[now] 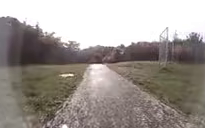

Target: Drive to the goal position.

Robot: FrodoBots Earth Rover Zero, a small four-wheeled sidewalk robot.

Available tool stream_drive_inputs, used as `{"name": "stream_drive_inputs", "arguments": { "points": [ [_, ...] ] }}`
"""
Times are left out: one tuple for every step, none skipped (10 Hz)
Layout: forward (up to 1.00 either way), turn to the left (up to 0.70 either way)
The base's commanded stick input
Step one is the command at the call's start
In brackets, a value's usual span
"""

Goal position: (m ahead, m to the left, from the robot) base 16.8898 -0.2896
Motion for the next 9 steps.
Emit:
{"name": "stream_drive_inputs", "arguments": {
  "points": [
    [1.0,0.0],
    [1.0,0.0],
    [1.0,0.0],
    [1.0,0.0],
    [1.0,0.0],
    [1.0,0.0],
    [1.0,0.0],
    [1.0,0.0],
    [1.0,0.0]
  ]
}}
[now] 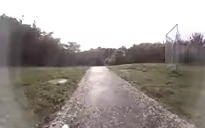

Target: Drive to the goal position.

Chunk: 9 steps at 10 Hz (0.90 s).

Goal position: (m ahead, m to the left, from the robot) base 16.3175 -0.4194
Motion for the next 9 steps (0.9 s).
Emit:
{"name": "stream_drive_inputs", "arguments": {
  "points": [
    [1.0,0.0],
    [1.0,0.0],
    [1.0,0.0],
    [1.0,0.0],
    [1.0,0.0],
    [1.0,0.0],
    [1.0,0.0],
    [1.0,0.0],
    [1.0,0.0]
  ]
}}
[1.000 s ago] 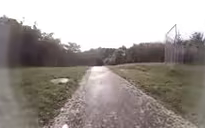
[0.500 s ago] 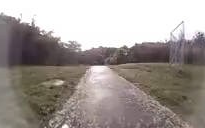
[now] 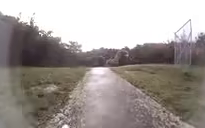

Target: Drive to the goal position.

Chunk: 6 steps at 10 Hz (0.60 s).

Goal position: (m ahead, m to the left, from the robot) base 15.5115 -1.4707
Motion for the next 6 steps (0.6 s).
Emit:
{"name": "stream_drive_inputs", "arguments": {
  "points": [
    [1.0,0.0],
    [1.0,0.0],
    [1.0,0.0],
    [1.0,0.0],
    [1.0,0.0],
    [1.0,0.0]
  ]
}}
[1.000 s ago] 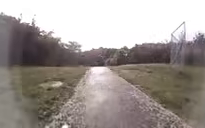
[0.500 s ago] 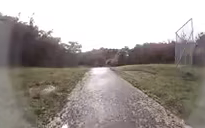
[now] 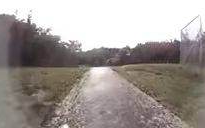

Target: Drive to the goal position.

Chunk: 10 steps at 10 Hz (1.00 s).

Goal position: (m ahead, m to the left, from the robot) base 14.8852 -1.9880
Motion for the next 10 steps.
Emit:
{"name": "stream_drive_inputs", "arguments": {
  "points": [
    [1.0,0.0],
    [1.0,0.0],
    [1.0,0.0],
    [1.0,0.0],
    [1.0,0.0],
    [1.0,0.0],
    [1.0,0.0],
    [1.0,0.0],
    [1.0,0.0],
    [1.0,0.0]
  ]
}}
